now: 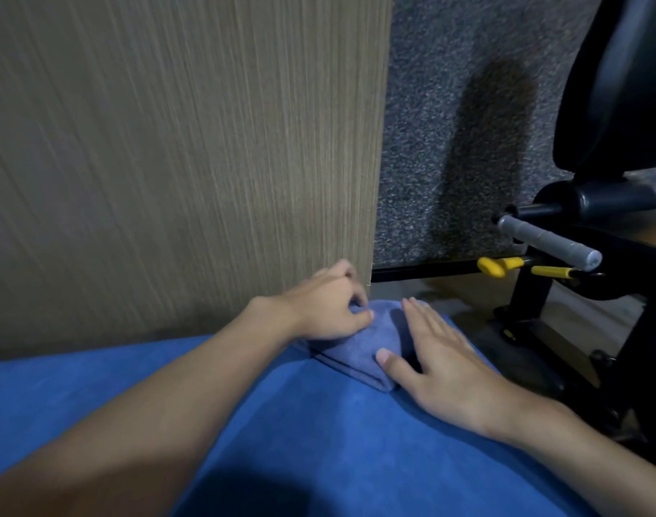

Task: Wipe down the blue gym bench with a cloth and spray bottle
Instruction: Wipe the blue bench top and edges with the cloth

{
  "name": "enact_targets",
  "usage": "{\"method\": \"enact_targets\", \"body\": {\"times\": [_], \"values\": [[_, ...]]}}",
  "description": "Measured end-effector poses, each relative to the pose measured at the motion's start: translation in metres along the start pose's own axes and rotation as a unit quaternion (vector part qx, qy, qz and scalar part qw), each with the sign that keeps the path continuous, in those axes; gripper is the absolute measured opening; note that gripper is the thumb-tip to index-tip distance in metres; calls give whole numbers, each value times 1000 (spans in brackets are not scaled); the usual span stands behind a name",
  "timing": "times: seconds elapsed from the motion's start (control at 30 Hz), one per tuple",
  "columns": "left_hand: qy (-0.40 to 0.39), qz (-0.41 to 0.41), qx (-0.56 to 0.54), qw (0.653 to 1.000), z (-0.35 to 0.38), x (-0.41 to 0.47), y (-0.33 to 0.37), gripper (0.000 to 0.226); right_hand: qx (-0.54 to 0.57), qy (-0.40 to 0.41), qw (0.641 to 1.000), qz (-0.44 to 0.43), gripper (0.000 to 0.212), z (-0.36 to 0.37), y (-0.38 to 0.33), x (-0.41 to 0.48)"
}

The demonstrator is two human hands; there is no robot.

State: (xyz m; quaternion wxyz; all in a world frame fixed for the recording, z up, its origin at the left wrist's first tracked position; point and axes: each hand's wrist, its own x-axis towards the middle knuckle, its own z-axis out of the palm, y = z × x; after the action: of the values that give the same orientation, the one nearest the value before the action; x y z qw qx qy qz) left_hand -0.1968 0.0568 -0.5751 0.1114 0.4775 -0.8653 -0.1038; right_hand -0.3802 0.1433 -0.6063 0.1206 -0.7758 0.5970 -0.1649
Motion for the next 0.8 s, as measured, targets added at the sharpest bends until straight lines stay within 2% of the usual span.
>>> {"method": "enact_targets", "body": {"times": [0.07,0.2,0.3,0.37,0.43,0.57,0.7,0.8], "values": [[-6,3,-21,1000,9,4,17,38,18,18,1000,-2,80,3,-1,-3],[-39,-23,44,998,32,-3,24,58,39,16,999,11,68,1,4,-5],[-50,-43,53,996,29,-8,12,79,1,5,1000,7,68,4,2,-4],[-60,-52,48,996,24,-11,3,83,-49,-7,999,9,67,5,-1,-5],[-71,-62,44,995,18,-17,-10,82,-90,-19,996,21,65,4,-5,-6],[-87,-78,23,993,4,-35,-40,64,-110,-15,994,26,57,1,-11,-10],[-86,-83,18,993,0,-45,-50,64,-179,-26,982,59,53,3,-19,-11],[-78,-71,43,994,2,-34,-35,66,-134,-21,988,77,53,10,-40,-9]]}}
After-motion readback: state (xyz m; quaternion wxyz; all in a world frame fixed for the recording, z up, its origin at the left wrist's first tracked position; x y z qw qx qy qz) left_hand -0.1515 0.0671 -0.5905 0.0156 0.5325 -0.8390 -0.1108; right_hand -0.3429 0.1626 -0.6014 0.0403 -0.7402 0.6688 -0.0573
